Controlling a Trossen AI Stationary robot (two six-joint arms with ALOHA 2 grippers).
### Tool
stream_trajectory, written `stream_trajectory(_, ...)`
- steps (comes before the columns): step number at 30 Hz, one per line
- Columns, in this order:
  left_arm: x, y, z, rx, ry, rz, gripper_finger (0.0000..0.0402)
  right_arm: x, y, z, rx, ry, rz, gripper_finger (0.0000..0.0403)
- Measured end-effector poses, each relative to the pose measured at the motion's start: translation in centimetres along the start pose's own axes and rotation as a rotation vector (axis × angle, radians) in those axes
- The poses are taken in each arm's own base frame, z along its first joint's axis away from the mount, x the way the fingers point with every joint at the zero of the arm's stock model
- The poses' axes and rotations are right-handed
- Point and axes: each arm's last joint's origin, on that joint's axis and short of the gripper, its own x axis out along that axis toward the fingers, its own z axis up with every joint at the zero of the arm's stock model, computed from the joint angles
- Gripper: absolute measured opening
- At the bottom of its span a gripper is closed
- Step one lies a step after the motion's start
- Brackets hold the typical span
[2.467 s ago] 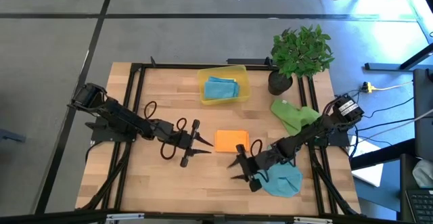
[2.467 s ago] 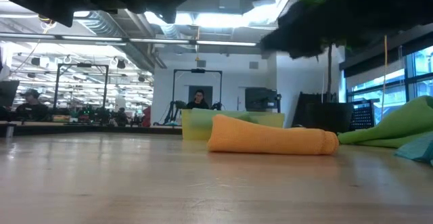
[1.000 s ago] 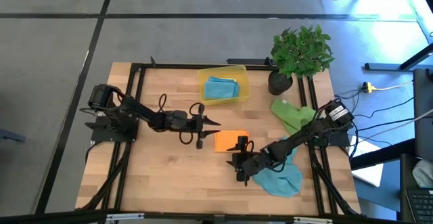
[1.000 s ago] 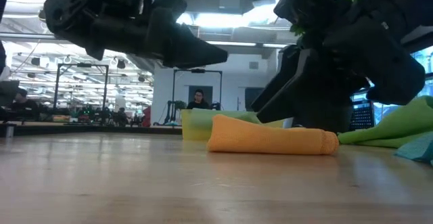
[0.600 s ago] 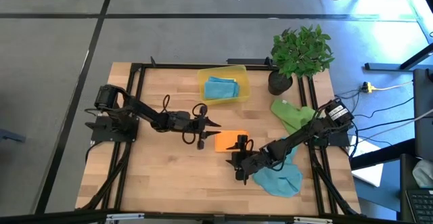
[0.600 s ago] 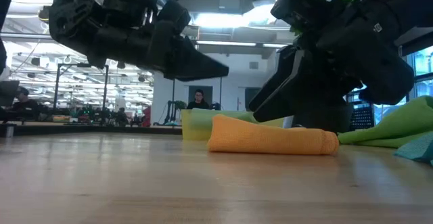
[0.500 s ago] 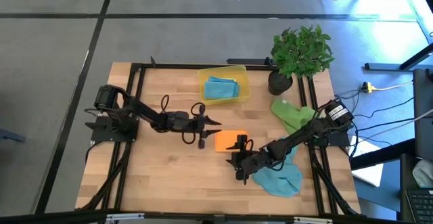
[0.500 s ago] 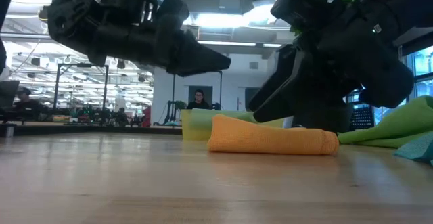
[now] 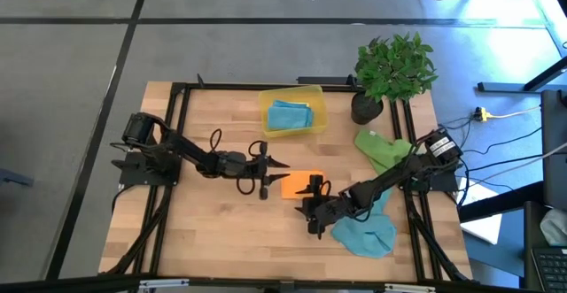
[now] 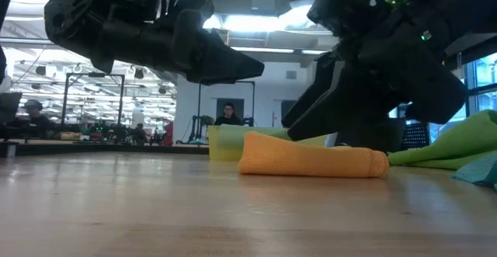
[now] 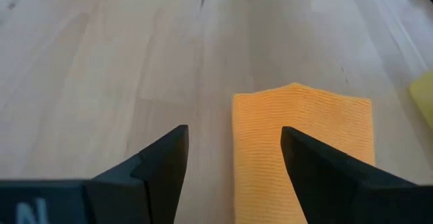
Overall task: Fold microfiber towels
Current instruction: Stack the folded orange microfiber towel on top of the orange microfiber towel in the bin
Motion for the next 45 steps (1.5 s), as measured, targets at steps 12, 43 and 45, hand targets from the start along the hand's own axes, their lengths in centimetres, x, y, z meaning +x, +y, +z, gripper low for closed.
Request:
stream_trajectory(12, 0.1, 0.6, 0.0, 0.005, 0.002, 0.03, 0.0108, 0.6, 0.6, 0.4, 0.064, -0.005, 0.069, 0.027)
stream_trajectory(43, 6.6, 2.4, -2.7, -0.036, 0.312, -0.114, 0.0108, -0.7, 1.6, -1.4, 0.009, 0.124, -0.128, 0.0319)
stream_trajectory(45, 6.5, 2.5, -3.0, -0.014, 0.348, -0.092, 0.0108, -0.6, 1.4, -1.4, -0.005, 0.125, -0.136, 0.0319)
